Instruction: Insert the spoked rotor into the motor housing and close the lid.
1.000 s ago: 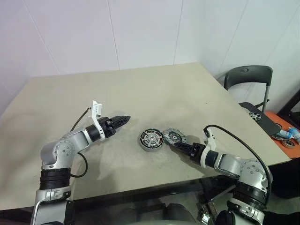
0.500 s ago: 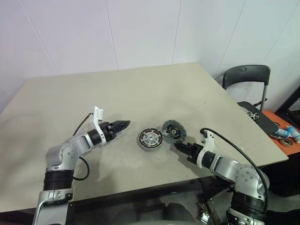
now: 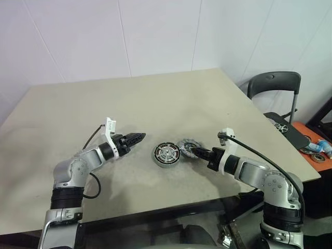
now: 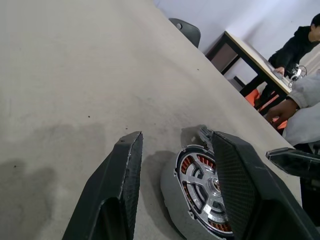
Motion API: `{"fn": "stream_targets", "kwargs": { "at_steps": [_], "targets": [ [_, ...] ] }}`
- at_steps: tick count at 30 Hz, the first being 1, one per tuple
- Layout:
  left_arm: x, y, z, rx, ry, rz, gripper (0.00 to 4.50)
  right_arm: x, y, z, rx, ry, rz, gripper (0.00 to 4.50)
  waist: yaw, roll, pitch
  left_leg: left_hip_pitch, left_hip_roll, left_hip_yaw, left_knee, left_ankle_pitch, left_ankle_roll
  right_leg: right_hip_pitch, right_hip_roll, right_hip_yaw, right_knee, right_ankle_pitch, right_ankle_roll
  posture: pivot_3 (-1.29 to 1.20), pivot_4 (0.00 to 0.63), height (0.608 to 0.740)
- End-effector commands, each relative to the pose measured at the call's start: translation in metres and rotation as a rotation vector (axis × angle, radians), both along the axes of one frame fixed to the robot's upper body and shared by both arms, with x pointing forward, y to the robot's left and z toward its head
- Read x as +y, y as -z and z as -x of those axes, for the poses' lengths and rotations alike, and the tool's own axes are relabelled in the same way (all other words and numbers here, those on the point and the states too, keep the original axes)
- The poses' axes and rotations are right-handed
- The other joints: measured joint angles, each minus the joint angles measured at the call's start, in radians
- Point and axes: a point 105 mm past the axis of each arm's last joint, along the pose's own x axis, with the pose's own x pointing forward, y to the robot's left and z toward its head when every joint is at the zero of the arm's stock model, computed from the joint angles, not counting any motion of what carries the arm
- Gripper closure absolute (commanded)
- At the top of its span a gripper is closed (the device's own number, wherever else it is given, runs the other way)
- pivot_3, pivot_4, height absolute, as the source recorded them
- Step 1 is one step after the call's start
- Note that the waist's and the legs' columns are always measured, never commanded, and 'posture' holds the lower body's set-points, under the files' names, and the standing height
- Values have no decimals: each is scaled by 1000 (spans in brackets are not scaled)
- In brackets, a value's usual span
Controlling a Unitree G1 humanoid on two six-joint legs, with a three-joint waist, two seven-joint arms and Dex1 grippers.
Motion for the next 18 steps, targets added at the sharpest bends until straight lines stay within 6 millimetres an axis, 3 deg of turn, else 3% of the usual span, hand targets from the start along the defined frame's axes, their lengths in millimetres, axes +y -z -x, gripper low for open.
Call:
{"fn": "stream_targets", "kwargs": {
  "at_steps": [1,4,6,7,11,18],
  "targets": [
    [-3,-18,-2,-60,8,1,2175,-14,-19,6,91,-40,-311,4476,2,0,0,0,0,0,0,0,0,0,0,0,0,0,-1,0,0,740],
    [-1,-16,-1,-57,2,-1,2175,-38,-1,12,142,55,-227,4476,13,0,0,0,0,0,0,0,1,0,0,0,0,2,-3,0,0,740],
    [1,-15,0,-54,0,-1,2175,-48,6,12,143,118,-197,4086,17,0,0,0,0,0,-1,-1,2,0,0,0,0,0,-1,0,0,740],
    [1,-15,1,-54,1,-2,2175,-47,7,15,152,106,-220,3948,16,0,0,0,0,1,-1,-1,2,0,0,0,-1,0,-1,0,0,740],
    [2,-17,3,-55,4,-9,2175,-30,20,28,265,57,-337,2637,13,0,0,1,0,2,-1,-1,2,0,0,2,0,0,1,0,0,740],
    [-8,-31,6,-66,19,-18,2175,-20,33,17,316,141,-337,2637,15,1,0,0,0,2,0,-1,2,0,0,2,1,-1,1,0,0,740]
  ]
}}
